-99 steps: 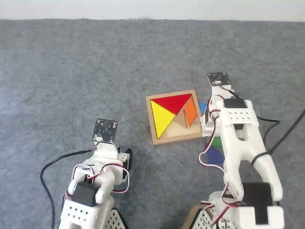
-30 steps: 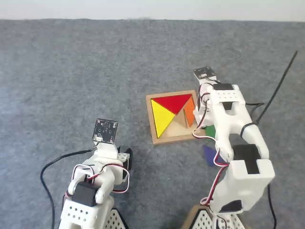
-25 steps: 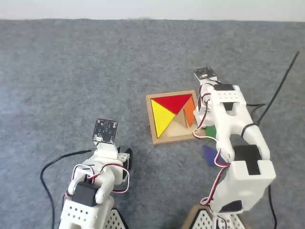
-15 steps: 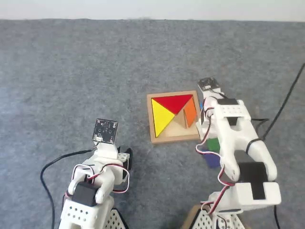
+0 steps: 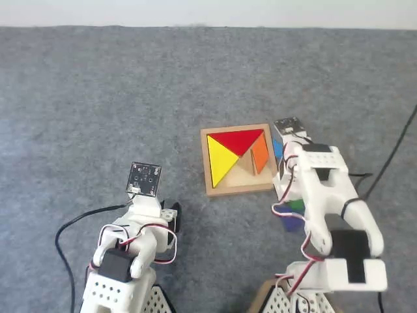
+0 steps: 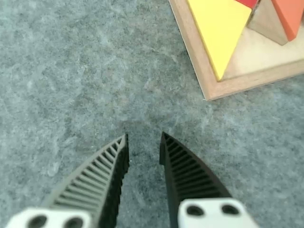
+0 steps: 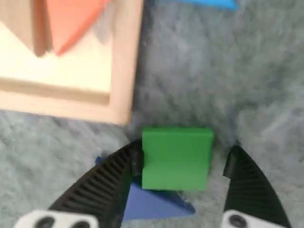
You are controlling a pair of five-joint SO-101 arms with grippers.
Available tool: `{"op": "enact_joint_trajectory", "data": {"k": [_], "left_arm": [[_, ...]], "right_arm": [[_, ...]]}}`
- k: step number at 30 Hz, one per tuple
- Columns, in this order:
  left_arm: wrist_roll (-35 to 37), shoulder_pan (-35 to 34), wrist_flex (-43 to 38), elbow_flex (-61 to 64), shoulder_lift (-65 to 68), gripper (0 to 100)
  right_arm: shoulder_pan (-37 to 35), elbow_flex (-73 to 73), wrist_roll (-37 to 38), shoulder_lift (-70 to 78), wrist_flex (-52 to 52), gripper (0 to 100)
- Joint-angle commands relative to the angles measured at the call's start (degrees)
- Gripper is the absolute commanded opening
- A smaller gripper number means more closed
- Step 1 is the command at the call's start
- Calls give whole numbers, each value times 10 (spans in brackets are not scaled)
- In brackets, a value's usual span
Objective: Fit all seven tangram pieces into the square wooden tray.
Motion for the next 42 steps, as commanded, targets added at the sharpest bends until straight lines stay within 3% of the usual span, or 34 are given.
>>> {"op": "enact_joint_trajectory", "data": {"k": [1, 7, 14, 21, 26, 34, 42], "left_arm": [[4, 1, 1, -7, -10, 105], [4, 1, 1, -7, -10, 105], [4, 1, 1, -7, -10, 105], [4, 1, 1, -7, -10, 105], [4, 1, 1, -7, -10, 105], [4, 1, 1, -7, -10, 105], [4, 1, 1, -7, -10, 105]], "right_arm": [[12, 25, 3, -51, 7, 296], [11, 12, 0, 10, 5, 289], [10, -5, -12, 15, -3, 26], [-8, -19, -5, -85, -3, 19], [-72, -130, 9, -115, 81, 19], [-173, -316, 79, 55, 133, 16], [-211, -345, 151, 177, 71, 16]]}}
